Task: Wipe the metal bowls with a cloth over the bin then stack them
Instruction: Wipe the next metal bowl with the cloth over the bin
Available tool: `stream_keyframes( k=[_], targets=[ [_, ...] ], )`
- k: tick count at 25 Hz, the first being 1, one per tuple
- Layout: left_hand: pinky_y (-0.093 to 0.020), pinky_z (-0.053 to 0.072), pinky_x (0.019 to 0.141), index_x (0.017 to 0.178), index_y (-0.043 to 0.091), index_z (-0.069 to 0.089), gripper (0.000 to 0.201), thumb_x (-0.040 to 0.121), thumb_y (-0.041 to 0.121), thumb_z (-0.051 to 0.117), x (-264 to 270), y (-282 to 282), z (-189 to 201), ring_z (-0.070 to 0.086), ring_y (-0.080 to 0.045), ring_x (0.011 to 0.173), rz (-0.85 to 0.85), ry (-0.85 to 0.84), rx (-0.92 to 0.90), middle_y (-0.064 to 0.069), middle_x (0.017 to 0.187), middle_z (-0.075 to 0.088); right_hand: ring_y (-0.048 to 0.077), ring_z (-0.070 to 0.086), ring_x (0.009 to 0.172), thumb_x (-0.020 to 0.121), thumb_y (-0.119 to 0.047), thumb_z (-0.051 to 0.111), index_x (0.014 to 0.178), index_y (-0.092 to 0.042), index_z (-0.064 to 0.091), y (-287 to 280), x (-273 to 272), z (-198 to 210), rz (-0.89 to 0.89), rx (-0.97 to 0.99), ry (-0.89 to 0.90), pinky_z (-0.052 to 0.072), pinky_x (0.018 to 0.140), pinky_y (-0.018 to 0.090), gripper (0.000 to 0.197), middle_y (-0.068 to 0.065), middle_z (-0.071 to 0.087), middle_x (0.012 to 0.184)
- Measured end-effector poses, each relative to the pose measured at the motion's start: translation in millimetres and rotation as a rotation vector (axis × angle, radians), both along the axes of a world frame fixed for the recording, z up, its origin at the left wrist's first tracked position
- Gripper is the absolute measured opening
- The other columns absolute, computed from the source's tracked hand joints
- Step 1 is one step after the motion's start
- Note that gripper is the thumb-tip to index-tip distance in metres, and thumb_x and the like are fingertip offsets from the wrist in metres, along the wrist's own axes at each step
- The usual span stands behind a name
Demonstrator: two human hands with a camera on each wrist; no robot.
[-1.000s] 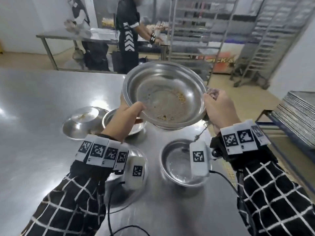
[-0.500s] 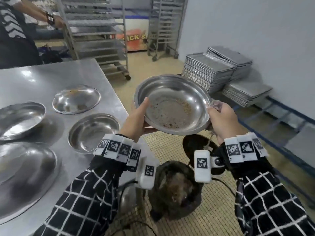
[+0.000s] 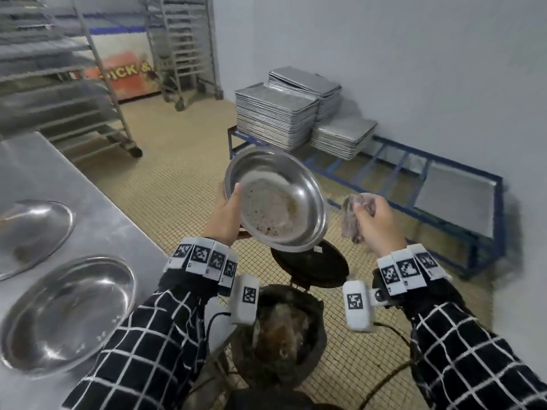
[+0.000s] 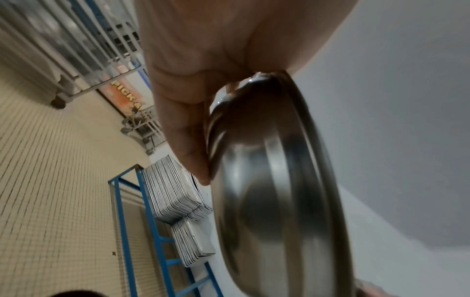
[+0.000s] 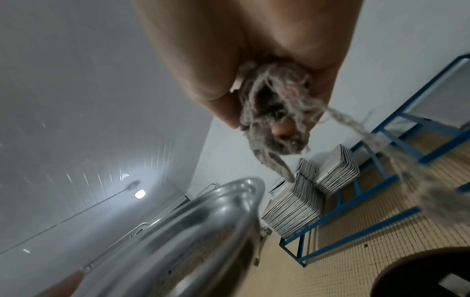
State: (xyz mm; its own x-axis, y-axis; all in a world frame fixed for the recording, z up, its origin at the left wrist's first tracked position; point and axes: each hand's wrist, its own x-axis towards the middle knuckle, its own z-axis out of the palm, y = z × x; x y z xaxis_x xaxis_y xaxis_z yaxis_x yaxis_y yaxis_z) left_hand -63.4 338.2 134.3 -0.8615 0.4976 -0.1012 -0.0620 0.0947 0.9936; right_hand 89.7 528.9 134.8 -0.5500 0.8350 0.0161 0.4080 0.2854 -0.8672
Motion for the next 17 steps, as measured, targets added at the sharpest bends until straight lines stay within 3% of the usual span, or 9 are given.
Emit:
stream_keyframes(
  k=[1, 3, 4, 6, 9, 12, 14, 15, 17],
  targets=[
    [-0.05, 0.052, 0.088, 0.127, 0.041, 0.033, 0.03, 0.099, 0.05, 0.034, -8, -1, -2, 0.06, -0.026, 0.102, -0.012, 0.028, -0.022, 0.0, 0.113, 0.056, 0.013, 0.058, 0.1, 0.099, -0.037, 0.045, 0.114, -0.027, 0.051, 1, -3, 1, 0.022, -0.011, 0.006, 0.049, 0.083, 0.033, 0.02, -0.01, 0.055, 0.104],
    [-0.048, 0.051, 0.09, 0.126, 0.043, 0.031, 0.026, 0.101, 0.047, 0.031, -24, -2, -8, 0.06, -0.023, 0.099, -0.039, 0.07, -0.07, 0.003, 0.109, 0.058, 0.003, 0.055, 0.091, 0.1, -0.037, 0.04, 0.123, -0.026, 0.052, 0, -15, 6, 0.079, -0.038, 0.003, 0.041, 0.067, 0.017, 0.027, -0.01, 0.055, 0.107],
    [-0.046, 0.05, 0.091, 0.129, 0.041, 0.031, 0.028, 0.101, 0.046, 0.03, -30, -3, -9, 0.06, -0.023, 0.101, -0.06, 0.085, -0.084, 0.0, 0.114, 0.058, 0.001, 0.054, 0.091, 0.101, -0.035, 0.039, 0.127, -0.024, 0.052, 0, -23, 6, 0.107, -0.019, 0.004, 0.038, 0.066, 0.013, 0.031, -0.009, 0.056, 0.112],
    [-0.039, 0.039, 0.1, 0.142, 0.035, 0.028, 0.043, 0.101, 0.047, 0.028, -37, -1, -9, 0.054, -0.02, 0.111, -0.104, 0.129, -0.139, 0.001, 0.127, 0.054, 0.008, 0.054, 0.107, 0.101, -0.032, 0.04, 0.135, -0.023, 0.049, 2, -45, 3, 0.154, 0.057, 0.008, 0.04, 0.075, 0.016, 0.037, -0.005, 0.055, 0.129],
    [-0.024, 0.034, 0.089, 0.149, 0.032, 0.021, 0.05, 0.101, 0.046, 0.027, -44, 5, -6, 0.053, -0.007, 0.091, -0.114, 0.156, -0.216, 0.004, 0.12, 0.052, 0.012, 0.054, 0.113, 0.098, -0.029, 0.048, 0.141, -0.024, 0.043, 7, -80, -6, 0.266, 0.163, 0.032, 0.047, 0.077, 0.021, 0.043, -0.005, 0.051, 0.137],
    [-0.005, 0.041, 0.06, 0.144, 0.035, 0.028, 0.044, 0.101, 0.045, 0.029, -49, 17, -6, 0.054, 0.008, 0.065, -0.132, 0.173, -0.257, 0.009, 0.099, 0.062, 0.013, 0.056, 0.112, 0.093, -0.024, 0.058, 0.133, -0.018, 0.054, 17, -118, -17, 0.368, 0.349, 0.0, 0.043, 0.089, 0.02, 0.041, 0.0, 0.06, 0.126],
    [-0.003, 0.043, 0.053, 0.14, 0.036, 0.035, 0.04, 0.101, 0.044, 0.031, -52, 26, -6, 0.062, 0.008, 0.061, -0.143, 0.164, -0.238, 0.009, 0.09, 0.065, 0.018, 0.058, 0.11, 0.09, -0.019, 0.062, 0.128, -0.013, 0.059, 20, -137, -21, 0.448, 0.404, 0.02, 0.041, 0.095, 0.022, 0.038, 0.005, 0.061, 0.121],
    [-0.004, 0.046, 0.057, 0.138, 0.037, 0.037, 0.039, 0.1, 0.045, 0.034, -54, 30, -7, 0.066, 0.006, 0.068, -0.152, 0.142, -0.207, 0.007, 0.092, 0.067, 0.019, 0.058, 0.11, 0.089, -0.013, 0.062, 0.126, -0.01, 0.061, 18, -143, -23, 0.497, 0.382, 0.059, 0.04, 0.097, 0.021, 0.036, 0.007, 0.06, 0.121],
    [-0.022, 0.054, 0.082, 0.139, 0.035, 0.039, 0.049, 0.094, 0.052, 0.04, -61, 39, -11, 0.068, -0.011, 0.095, -0.175, 0.129, -0.148, 0.003, 0.107, 0.067, 0.012, 0.058, 0.103, 0.087, -0.002, 0.061, 0.117, -0.007, 0.065, 5, -147, -28, 0.629, 0.421, 0.108, 0.041, 0.098, 0.021, 0.031, 0.0, 0.059, 0.115]
  ],
)
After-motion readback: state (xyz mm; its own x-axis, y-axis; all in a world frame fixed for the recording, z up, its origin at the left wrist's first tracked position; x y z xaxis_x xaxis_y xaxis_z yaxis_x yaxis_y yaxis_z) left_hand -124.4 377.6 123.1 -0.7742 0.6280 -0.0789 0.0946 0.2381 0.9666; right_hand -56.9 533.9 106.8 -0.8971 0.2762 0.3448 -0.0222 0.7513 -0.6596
